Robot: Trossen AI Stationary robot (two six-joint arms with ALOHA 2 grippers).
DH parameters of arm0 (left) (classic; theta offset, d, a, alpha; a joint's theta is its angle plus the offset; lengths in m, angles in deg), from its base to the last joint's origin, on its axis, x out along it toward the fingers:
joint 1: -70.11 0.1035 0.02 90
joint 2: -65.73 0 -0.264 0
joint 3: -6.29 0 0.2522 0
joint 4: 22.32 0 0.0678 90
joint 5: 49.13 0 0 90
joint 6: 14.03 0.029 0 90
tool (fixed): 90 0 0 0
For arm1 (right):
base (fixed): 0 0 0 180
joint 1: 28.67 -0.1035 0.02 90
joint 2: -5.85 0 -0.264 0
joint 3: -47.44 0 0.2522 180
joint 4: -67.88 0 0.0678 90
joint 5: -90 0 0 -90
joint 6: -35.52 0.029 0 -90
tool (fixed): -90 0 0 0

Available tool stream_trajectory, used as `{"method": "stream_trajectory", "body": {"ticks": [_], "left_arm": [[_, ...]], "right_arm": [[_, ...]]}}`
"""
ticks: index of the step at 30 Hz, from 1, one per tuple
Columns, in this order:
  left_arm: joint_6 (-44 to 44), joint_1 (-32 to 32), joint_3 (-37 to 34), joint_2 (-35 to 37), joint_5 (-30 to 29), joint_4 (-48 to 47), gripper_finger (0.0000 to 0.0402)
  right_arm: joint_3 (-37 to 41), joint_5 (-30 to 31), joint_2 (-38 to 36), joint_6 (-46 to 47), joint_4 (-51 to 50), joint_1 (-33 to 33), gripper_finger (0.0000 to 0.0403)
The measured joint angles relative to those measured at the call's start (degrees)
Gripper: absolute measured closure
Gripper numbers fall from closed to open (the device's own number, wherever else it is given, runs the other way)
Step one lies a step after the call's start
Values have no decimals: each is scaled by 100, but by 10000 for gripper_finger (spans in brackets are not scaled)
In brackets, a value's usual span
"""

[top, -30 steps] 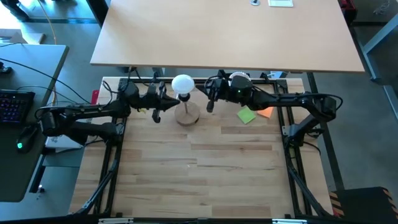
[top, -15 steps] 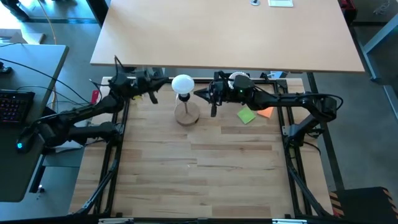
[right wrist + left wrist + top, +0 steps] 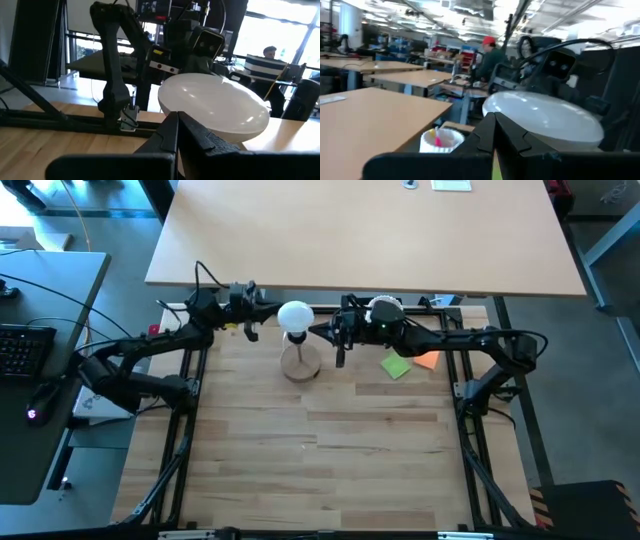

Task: Screw lightbulb
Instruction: Remove the white lightbulb from the brown lamp

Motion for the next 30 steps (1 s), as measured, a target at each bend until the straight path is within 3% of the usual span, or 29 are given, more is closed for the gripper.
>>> {"method": "stream_trajectory", "body": {"ticks": [16, 22, 26, 30], "left_arm": [[-614, -265, -162, -15, 32, 300, 402], [-802, -382, -323, 50, 7, 420, 401], [-838, -660, -548, 178, 428, 534, 402], [-796, -980, -561, 267, 142, 637, 401]], "right_arm": [[2, 115, -7, 269, -9, 202, 403], [11, 512, -30, 542, 21, 437, 403], [-7, 942, 9, 743, 59, 617, 403], [-7, 875, 7, 900, 24, 725, 403]]}}
